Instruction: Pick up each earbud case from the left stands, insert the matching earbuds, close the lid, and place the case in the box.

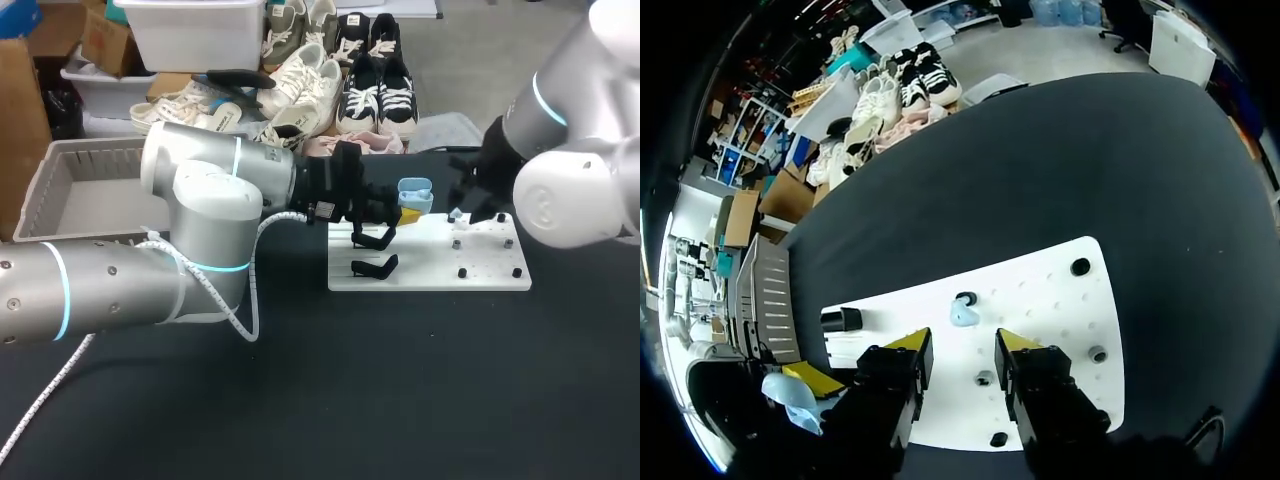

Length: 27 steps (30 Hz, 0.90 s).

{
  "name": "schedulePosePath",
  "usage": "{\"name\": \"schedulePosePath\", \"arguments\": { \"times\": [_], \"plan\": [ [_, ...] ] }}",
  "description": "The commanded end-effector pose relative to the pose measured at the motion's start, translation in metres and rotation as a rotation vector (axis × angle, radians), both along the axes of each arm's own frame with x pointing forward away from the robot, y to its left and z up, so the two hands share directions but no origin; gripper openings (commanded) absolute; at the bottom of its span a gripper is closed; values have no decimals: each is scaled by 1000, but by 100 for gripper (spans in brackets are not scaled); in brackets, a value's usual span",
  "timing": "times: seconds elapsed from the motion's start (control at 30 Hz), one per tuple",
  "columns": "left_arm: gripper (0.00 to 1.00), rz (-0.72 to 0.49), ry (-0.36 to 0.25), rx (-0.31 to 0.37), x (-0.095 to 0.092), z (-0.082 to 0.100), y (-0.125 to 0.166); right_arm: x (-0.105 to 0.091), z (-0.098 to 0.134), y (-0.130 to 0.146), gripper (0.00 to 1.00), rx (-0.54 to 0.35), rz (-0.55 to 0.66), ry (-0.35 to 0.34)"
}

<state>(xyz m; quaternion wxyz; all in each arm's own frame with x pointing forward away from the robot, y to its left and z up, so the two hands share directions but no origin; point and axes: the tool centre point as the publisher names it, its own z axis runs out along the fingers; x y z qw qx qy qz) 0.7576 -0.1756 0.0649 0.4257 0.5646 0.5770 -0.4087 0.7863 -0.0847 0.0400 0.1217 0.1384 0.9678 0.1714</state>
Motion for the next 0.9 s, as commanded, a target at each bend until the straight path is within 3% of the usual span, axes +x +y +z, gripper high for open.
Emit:
{"name": "schedulePosePath", "arguments": {
  "times": [0.03,0.9],
  "plan": [
    [0,0,0,-1,1,0,0,6,-3,3,38,4,6,10],
    [0,0,0,-1,1,0,0,12,-16,4,37,21,6,37]
  ]
}}
